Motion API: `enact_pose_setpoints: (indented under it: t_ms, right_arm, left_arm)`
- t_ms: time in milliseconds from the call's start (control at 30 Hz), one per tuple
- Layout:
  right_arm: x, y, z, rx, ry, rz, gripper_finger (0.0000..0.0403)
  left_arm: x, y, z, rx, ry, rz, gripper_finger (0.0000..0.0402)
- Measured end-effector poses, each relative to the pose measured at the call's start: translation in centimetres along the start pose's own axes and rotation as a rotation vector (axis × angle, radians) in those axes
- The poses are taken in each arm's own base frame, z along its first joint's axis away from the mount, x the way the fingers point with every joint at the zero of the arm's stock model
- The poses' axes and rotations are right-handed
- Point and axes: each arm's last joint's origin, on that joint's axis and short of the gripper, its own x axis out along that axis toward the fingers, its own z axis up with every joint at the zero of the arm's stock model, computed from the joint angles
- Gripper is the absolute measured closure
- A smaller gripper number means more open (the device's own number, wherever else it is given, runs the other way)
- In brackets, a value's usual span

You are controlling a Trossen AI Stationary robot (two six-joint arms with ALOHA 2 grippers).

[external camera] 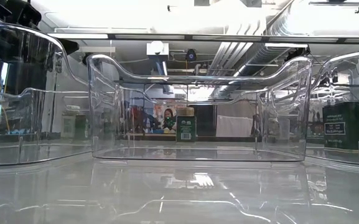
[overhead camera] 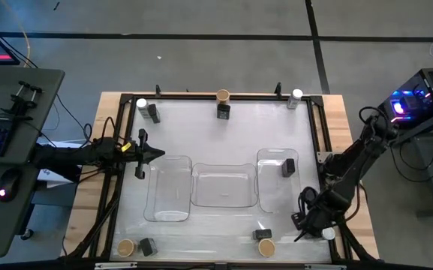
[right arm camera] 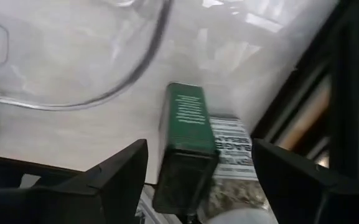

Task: Sort spices by type
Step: Put the black seasoning can into the right transparent bin aligned with the other black seasoning can

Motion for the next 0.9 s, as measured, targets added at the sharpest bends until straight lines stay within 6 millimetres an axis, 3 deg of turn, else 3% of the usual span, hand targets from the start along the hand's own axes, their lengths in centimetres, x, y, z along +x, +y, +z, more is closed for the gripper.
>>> enact_pose_setpoints:
  t_ms: [400,900]
  right_arm:
    - [1.4,-0.2,0.4,0.046,0.06,-0.016,0.0129]
    - [1.3,0.3,0.1,0.027,0.099,0.034,0.0273]
  left_arm:
    - [0.0,0.0,0.0,0.0,0.0,0.001,0.0402]
    - [0.0,0.0,0.0,0.0,0.0,0.0,0.0401]
